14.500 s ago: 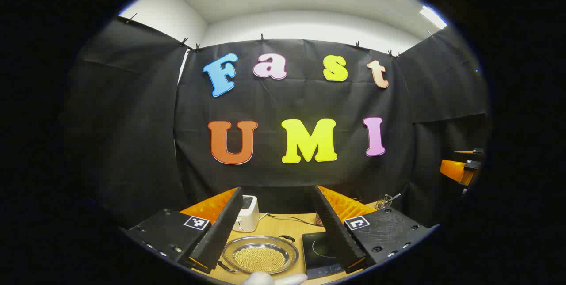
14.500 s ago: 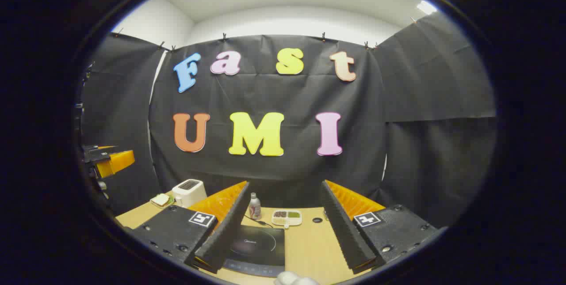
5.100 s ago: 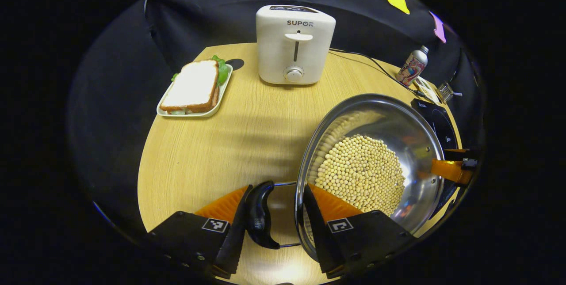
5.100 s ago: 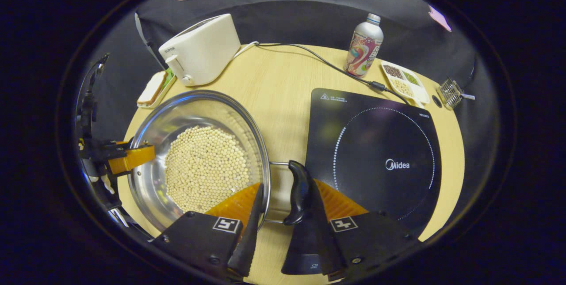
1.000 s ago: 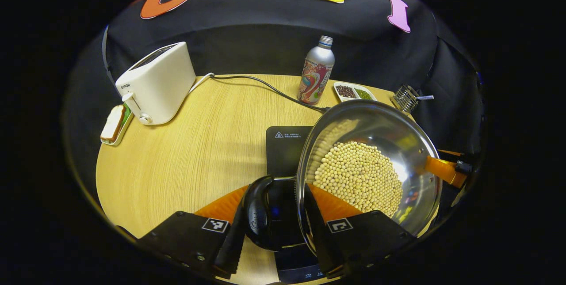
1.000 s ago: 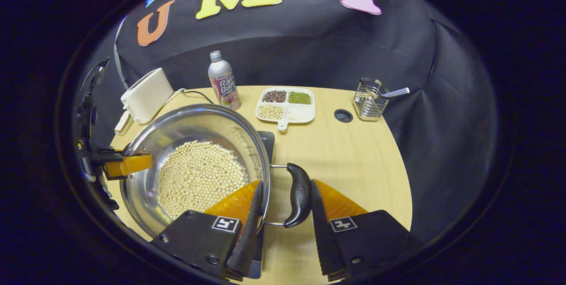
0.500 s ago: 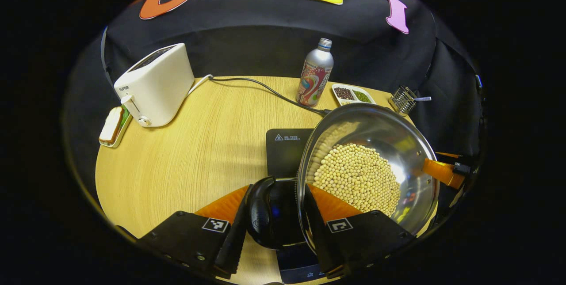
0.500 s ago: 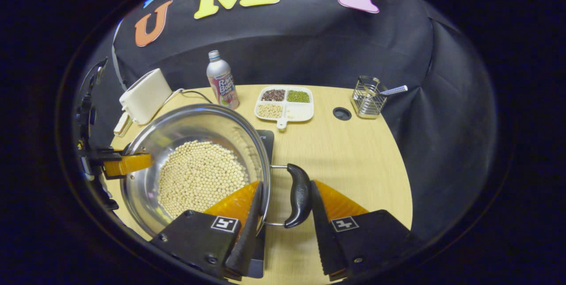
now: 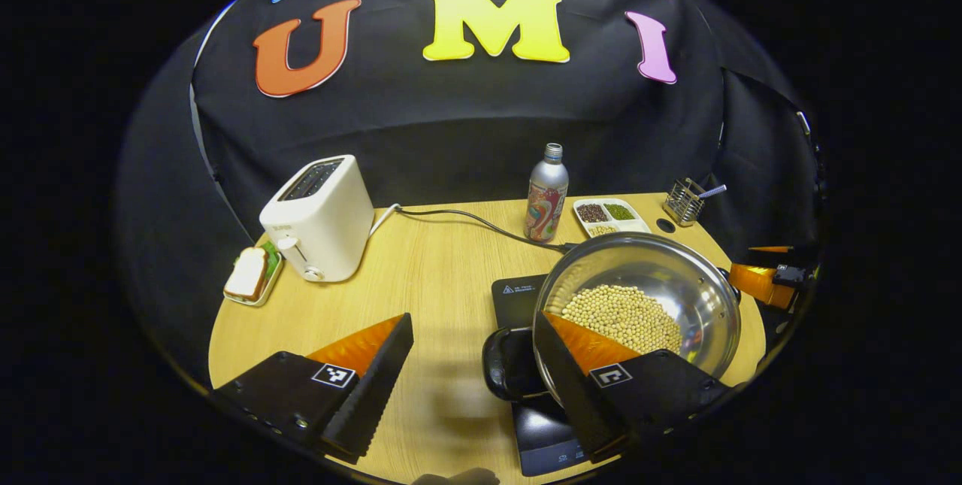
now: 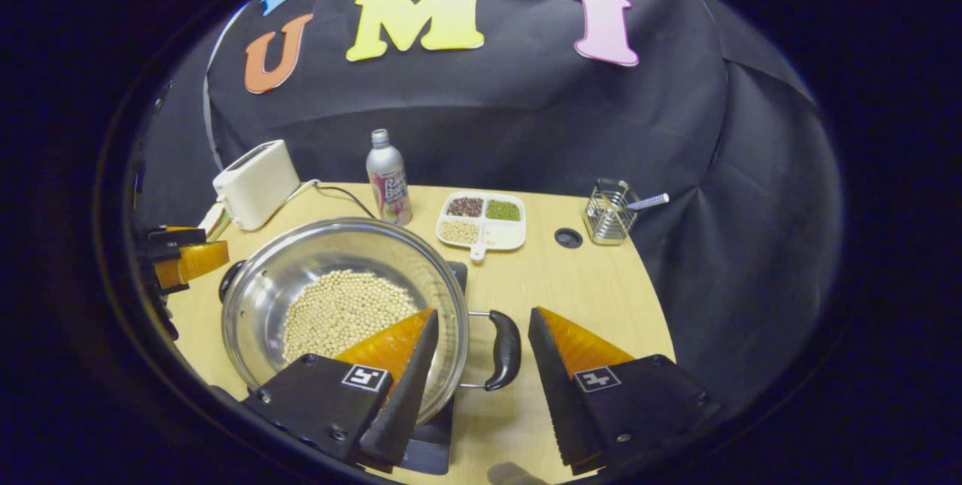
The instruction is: First push the handle of the pot to place it horizontally, then grasp the pot with both hands and set it on the induction cooktop.
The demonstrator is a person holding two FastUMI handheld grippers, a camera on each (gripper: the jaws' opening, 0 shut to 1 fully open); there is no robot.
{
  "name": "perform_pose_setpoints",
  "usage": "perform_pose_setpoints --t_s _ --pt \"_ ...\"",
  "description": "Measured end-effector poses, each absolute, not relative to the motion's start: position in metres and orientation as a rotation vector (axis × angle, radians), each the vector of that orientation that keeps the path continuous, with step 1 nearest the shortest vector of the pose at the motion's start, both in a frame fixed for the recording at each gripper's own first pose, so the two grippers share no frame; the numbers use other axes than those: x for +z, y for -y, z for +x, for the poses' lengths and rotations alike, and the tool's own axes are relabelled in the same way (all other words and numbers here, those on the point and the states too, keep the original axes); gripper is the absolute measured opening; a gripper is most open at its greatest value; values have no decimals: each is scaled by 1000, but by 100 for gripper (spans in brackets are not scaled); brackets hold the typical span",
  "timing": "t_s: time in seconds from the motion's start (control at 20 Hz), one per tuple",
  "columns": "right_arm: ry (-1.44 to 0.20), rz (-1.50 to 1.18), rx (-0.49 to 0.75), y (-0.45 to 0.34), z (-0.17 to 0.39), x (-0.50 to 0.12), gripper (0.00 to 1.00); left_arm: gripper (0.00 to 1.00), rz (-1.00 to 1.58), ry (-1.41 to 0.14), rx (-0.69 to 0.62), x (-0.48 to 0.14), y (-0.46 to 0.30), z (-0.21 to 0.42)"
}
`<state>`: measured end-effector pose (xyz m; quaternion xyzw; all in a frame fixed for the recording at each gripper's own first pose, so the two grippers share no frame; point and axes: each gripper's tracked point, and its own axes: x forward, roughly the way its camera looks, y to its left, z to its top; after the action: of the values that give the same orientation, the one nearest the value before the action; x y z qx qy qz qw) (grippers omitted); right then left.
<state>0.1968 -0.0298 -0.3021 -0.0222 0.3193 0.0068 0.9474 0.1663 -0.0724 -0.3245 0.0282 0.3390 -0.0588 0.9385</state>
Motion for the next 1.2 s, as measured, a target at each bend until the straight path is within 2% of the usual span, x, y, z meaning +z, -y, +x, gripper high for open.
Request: perform_pose_setpoints --t_s 0.35,0.6,0.8,0.85,0.95,1.1,1.2 --pt "-575 -99 41 1 181 -269 77 96 76 -613 -136 -291 70 149" --pt "-447 -165 63 -24 157 -211 77 98 70 -480 -122 -229 50 130" --pt "-331 -159 52 -43 135 -151 88 98 20 -374 -126 -166 27 108" --pt "-299 -156 45 -46 126 -133 96 98 10 -343 -132 -151 22 100" --pt "-231 -150 19 -52 109 -96 99 97 -3 -290 -137 -123 8 84" --pt "-135 -120 -6 -65 77 -47 96 97 -16 -220 -148 -89 -6 59" --pt "-83 -104 -23 -66 51 -21 100 95 -36 -185 -160 -70 -6 43"
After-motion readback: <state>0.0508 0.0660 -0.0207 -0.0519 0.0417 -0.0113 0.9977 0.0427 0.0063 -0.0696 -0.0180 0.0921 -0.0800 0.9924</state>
